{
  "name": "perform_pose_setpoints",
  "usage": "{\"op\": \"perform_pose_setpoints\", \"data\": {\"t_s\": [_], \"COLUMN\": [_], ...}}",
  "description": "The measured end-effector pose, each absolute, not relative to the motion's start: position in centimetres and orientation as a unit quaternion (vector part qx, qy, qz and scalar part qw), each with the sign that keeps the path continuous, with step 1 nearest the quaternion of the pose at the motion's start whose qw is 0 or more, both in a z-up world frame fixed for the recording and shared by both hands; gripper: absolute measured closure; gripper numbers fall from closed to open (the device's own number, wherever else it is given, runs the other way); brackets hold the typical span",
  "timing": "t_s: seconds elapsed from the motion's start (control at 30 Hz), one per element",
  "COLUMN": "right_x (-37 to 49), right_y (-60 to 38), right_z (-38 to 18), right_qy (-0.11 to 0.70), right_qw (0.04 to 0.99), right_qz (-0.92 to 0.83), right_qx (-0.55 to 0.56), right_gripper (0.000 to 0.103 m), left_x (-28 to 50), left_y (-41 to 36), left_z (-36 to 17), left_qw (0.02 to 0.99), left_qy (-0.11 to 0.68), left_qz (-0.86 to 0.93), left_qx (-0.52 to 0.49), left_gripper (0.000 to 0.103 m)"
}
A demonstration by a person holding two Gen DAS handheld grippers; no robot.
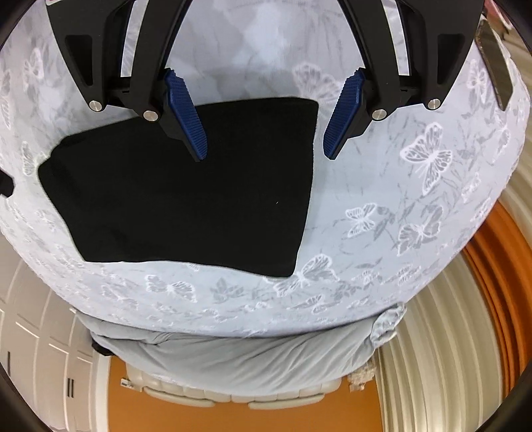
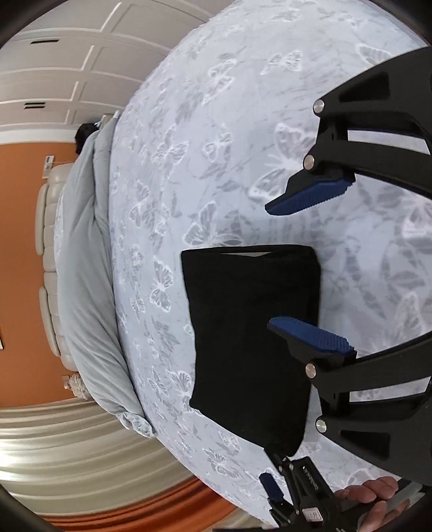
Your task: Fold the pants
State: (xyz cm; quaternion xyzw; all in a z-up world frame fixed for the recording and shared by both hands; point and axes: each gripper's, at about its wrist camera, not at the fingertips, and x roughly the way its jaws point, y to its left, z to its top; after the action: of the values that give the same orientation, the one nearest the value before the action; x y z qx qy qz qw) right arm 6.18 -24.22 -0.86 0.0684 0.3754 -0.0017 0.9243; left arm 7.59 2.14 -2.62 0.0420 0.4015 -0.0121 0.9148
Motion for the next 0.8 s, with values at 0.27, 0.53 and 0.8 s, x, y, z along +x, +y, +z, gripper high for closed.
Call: {"op": "perform_pose_setpoints", "data": {"t_s": [0.27, 0.53, 0.8], "right_x": [3.3, 0.9, 0.5], "right_y": [-24.2, -21.8, -19.2], "right_z": [-1.5, -3.8, -3.6], "right_qy": [0.375, 0.392, 0.364], "right_qw": [0.923, 0.917, 0.931], "right_qz": [-0.015, 0.001, -0.007], "right_qx": [0.087, 0.073, 0.003], "right_gripper": [0.014, 0.012, 0.012], "left_x": [3.0, -1.0, -0.6], "left_y": [2.6, 4.4, 5.5], "left_z": [-0.6, -0.6, -1.0], "left_qw": [0.931, 0.935, 0.931], "left_qy": [0.358, 0.352, 0.365], "left_qz": [0.001, 0.0, -0.005], "left_qx": [0.069, 0.033, -0.008], "left_gripper": [0.02, 0.016, 0.016]}}
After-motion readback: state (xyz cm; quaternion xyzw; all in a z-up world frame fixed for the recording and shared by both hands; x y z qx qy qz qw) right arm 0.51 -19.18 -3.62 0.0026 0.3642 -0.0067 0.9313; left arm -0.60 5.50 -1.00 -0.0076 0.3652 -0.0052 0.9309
